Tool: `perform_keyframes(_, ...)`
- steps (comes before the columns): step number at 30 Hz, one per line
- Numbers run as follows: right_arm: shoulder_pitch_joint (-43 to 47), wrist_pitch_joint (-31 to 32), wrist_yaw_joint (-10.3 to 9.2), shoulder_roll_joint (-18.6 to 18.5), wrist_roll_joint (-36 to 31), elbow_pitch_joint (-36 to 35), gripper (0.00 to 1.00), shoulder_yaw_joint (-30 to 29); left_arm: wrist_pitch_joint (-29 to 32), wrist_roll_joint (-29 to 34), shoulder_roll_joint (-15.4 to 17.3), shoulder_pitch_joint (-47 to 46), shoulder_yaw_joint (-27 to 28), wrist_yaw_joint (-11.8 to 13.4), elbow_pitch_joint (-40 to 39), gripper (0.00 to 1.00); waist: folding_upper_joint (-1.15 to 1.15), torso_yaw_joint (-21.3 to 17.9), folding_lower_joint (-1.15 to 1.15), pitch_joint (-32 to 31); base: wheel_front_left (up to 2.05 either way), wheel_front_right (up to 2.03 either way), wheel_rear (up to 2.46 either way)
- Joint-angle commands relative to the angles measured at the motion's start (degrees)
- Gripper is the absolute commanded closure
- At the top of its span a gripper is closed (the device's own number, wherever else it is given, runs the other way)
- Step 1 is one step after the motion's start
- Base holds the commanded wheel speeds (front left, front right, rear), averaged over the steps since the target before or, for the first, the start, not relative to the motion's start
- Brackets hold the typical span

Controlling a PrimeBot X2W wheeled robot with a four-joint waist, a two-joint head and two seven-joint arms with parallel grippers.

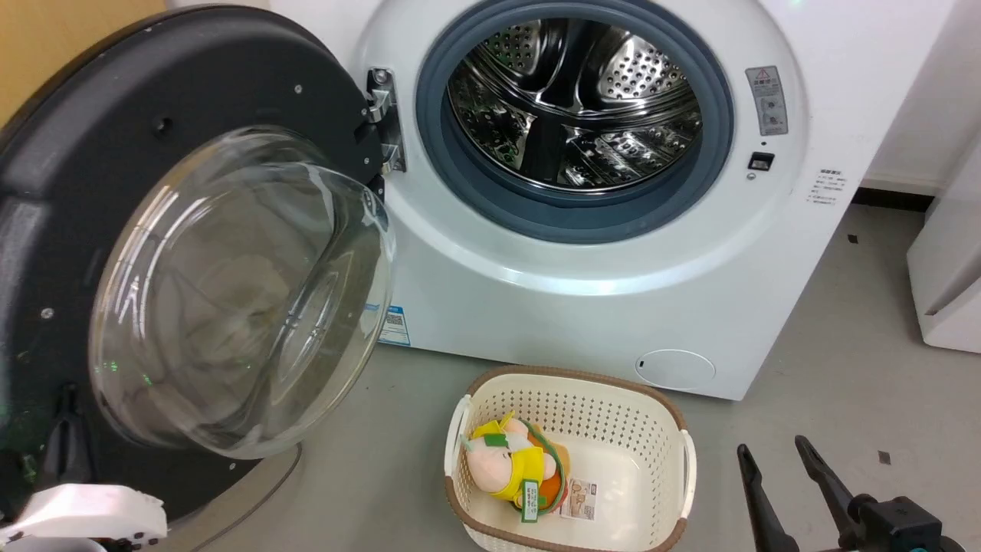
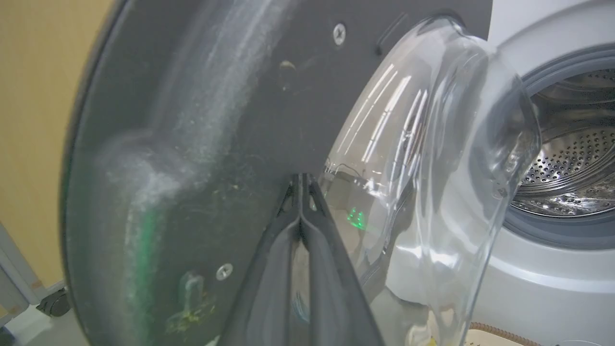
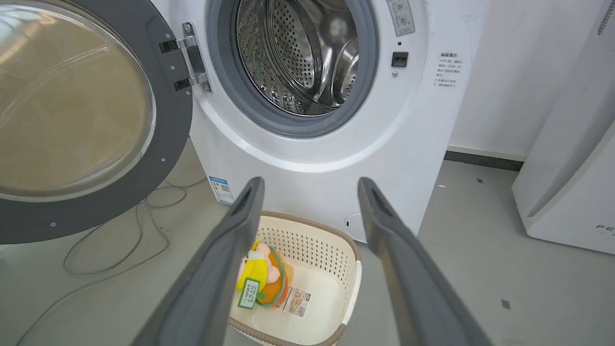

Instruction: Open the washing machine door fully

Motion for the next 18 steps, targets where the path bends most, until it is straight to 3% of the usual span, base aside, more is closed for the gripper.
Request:
perform_keyframes(1,-0.3,0.1,0.05,0.2,0.2,-0.2,0.00,-0.1,-0.3,0.1,-0.3,-1.1,1.2,-0.3,0.8,1.00,0.00,-0.3,0.00,0.1,0.00,0.00,0.00)
perform_keyframes(8,-0.1,0.1,0.05,0.2,0.3,-0.2,0.00,-0.2,-0.3,2.7,-3.2,0.4,4.7,-1.8,0.4,1.00,0.00,-1.1,0.00,0.0,0.00,0.00,0.00)
perform_keyframes(15,-0.1,0.1,0.05,0.2,0.3,-0.1,0.00,-0.1,-0.3,5.6,-8.2,6.9,5.3,-2.3,-5.6,1.00,0.00,-2.0,0.00,-1.0,0.00,0.00,0.00)
perform_keyframes(16,-0.1,0.1,0.05,0.2,0.3,-0.1,0.00,-0.1,-0.3,6.2,-8.8,8.1,5.0,-2.4,-6.5,0.69,0.00,-2.0,0.00,-1.1,0.00,0.00,0.00)
perform_keyframes(17,-0.1,0.1,0.05,0.2,0.2,-0.2,0.00,-0.2,-0.3,6.7,-9.4,9.3,4.7,-2.3,-7.3,0.30,0.00,-2.1,0.00,-1.3,0.00,0.00,0.00)
perform_keyframes(18,-0.1,0.0,0.05,0.2,0.2,-0.3,0.00,-0.3,-0.3,7.4,-10.1,10.4,4.3,-2.2,-8.3,0.00,0.00,-2.1,0.00,-1.4,0.00,0.00,0.00)
